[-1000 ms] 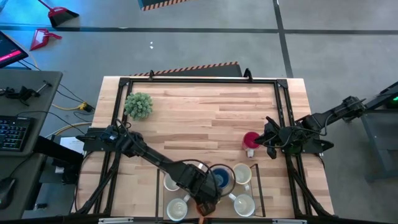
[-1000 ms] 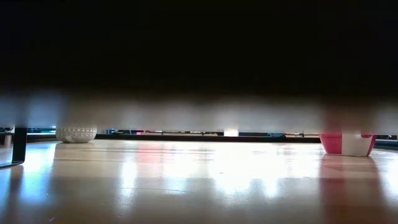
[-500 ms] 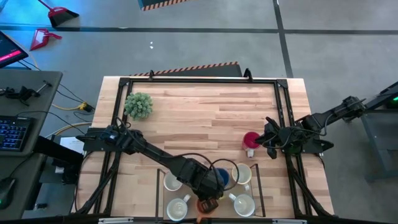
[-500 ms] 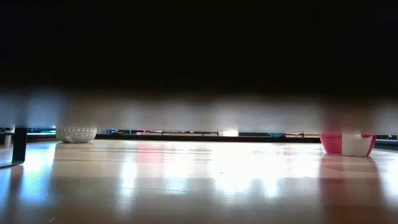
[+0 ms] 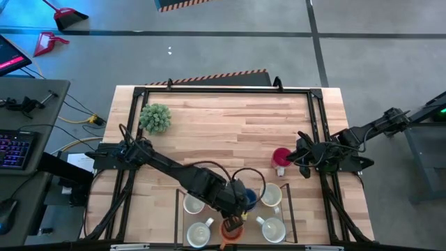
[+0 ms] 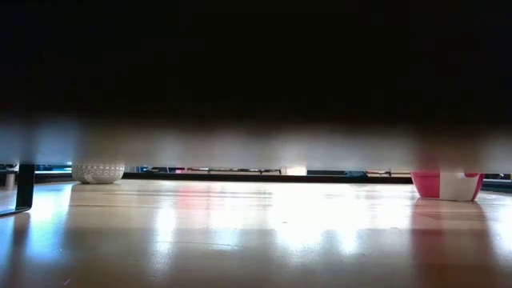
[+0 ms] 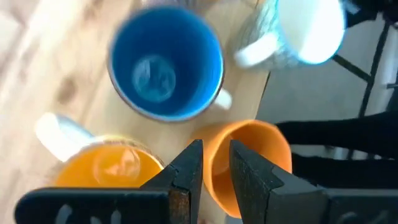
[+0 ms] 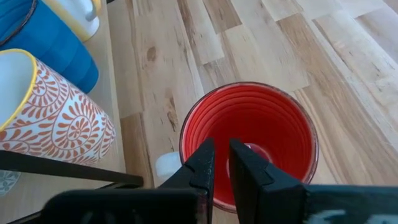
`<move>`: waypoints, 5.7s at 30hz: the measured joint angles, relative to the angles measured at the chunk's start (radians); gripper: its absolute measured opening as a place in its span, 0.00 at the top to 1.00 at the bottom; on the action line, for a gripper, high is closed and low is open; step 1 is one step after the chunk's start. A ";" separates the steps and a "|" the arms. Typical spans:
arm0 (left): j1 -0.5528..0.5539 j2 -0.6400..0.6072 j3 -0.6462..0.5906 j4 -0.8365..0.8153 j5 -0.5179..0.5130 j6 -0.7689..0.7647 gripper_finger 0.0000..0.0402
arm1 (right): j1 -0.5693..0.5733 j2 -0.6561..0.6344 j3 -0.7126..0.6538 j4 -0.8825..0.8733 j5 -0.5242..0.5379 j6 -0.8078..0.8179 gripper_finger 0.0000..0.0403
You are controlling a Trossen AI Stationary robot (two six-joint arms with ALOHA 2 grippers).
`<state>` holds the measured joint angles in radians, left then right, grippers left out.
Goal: Place coffee mugs
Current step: Adjust the blue mug on the shelf
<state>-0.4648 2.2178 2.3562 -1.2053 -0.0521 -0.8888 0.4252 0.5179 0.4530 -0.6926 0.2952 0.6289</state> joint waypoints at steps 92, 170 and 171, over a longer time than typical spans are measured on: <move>0.243 -1.485 -1.791 1.054 -0.278 0.709 0.83 | -0.071 0.892 1.141 -0.426 -0.251 -0.075 0.66; 0.243 -1.485 -1.790 1.045 -0.277 0.709 0.83 | -0.062 1.321 1.163 -0.302 -0.368 -0.034 1.00; 0.243 -1.485 -1.790 1.045 -0.277 0.709 0.83 | -0.065 1.321 1.162 -0.302 -0.363 -0.034 1.00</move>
<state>-0.2218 0.7327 0.5663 -0.1604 -0.3287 -0.1799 0.3606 1.8386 1.6154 -0.9948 -0.0676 0.5945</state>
